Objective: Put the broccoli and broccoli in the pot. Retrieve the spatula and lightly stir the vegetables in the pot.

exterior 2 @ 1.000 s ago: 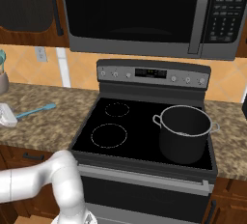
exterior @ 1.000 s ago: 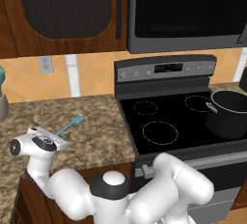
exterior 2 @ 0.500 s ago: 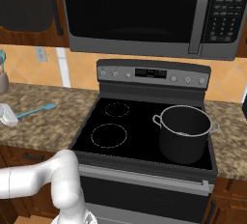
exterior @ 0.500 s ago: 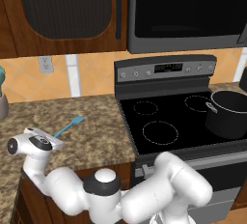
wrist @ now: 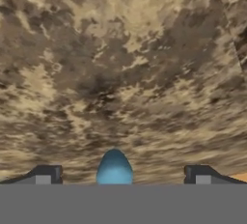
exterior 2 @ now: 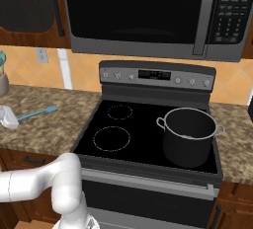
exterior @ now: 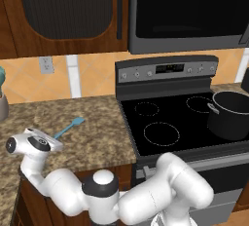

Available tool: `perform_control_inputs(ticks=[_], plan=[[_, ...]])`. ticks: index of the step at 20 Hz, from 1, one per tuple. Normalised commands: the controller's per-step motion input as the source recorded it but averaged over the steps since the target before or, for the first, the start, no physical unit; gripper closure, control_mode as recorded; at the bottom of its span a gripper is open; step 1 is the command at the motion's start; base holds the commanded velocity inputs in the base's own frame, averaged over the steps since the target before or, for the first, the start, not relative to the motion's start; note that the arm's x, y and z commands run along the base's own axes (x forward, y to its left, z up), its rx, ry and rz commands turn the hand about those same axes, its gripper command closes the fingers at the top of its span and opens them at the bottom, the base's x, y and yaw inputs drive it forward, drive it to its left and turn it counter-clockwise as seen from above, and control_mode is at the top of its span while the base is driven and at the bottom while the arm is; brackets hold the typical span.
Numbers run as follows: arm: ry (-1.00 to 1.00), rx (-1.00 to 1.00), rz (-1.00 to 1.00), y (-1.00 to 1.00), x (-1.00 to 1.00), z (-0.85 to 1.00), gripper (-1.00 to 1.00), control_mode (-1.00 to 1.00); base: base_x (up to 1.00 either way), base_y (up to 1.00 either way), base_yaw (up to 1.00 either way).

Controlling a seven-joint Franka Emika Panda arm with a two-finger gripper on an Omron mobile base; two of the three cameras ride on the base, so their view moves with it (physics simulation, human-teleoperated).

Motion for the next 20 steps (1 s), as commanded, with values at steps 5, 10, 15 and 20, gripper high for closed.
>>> perform_control_inputs(ticks=[5, 10, 15, 20], plan=[[0.0, 0.0, -0.11, -0.41, -0.02, -0.46, -1.0, -1.0, 0.0, 0.0, 0.0], [0.0, 0.0, -0.07, -0.09, 0.18, -0.46, 1.0, -1.0, 0.0, 0.0, 0.0], [0.0, -0.01, -0.05, -0.04, 0.19, -0.42, 1.0, -1.0, 0.0, 0.0, 0.0], [-0.01, -0.02, -0.03, -0.2, -0.11, -0.21, 1.0, -1.0, 0.0, 0.0, 0.0]])
